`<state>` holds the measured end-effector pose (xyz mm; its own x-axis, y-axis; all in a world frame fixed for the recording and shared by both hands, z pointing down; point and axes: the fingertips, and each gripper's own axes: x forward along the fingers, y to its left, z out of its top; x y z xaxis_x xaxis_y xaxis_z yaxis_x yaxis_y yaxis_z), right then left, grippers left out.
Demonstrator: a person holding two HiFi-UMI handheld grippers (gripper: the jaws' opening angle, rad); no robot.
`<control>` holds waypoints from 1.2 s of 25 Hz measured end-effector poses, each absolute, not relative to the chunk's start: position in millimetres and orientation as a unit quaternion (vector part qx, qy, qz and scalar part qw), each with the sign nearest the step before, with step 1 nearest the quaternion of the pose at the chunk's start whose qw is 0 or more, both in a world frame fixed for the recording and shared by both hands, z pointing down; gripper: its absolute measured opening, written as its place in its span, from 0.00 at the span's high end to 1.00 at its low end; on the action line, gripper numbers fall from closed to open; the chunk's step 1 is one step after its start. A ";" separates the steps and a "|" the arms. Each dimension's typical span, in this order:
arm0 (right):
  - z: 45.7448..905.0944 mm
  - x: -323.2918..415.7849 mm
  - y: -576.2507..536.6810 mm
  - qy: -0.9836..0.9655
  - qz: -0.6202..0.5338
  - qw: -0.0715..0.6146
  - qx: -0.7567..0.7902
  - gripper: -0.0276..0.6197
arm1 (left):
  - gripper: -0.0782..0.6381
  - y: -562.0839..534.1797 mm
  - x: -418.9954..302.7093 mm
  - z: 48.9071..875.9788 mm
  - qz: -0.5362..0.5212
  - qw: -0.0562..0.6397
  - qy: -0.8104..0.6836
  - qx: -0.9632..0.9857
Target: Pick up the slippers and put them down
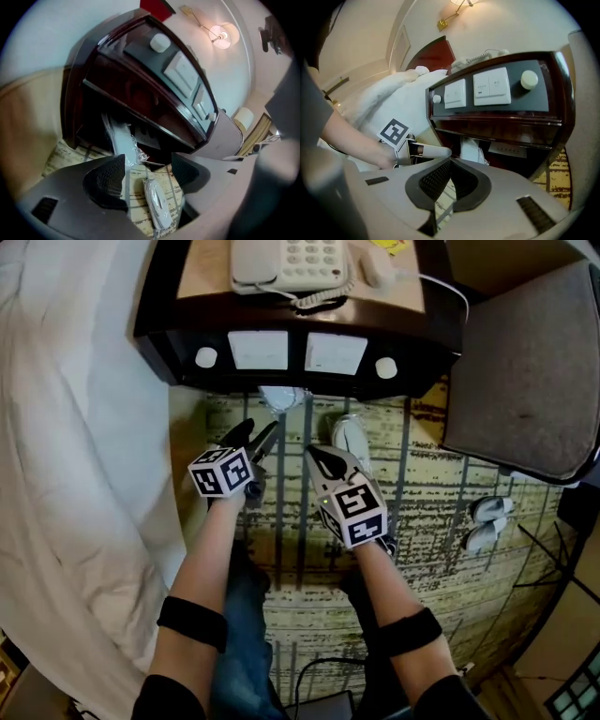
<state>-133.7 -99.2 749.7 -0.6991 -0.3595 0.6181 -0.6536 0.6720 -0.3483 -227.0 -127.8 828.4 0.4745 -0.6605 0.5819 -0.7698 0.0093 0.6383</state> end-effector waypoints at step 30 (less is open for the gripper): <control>907.6 -140.6 -107.5 -0.867 0.307 0.242 0.308 0.95 | 0.68 -197.7 -208.1 979.6 -0.084 0.596 -0.399 0.692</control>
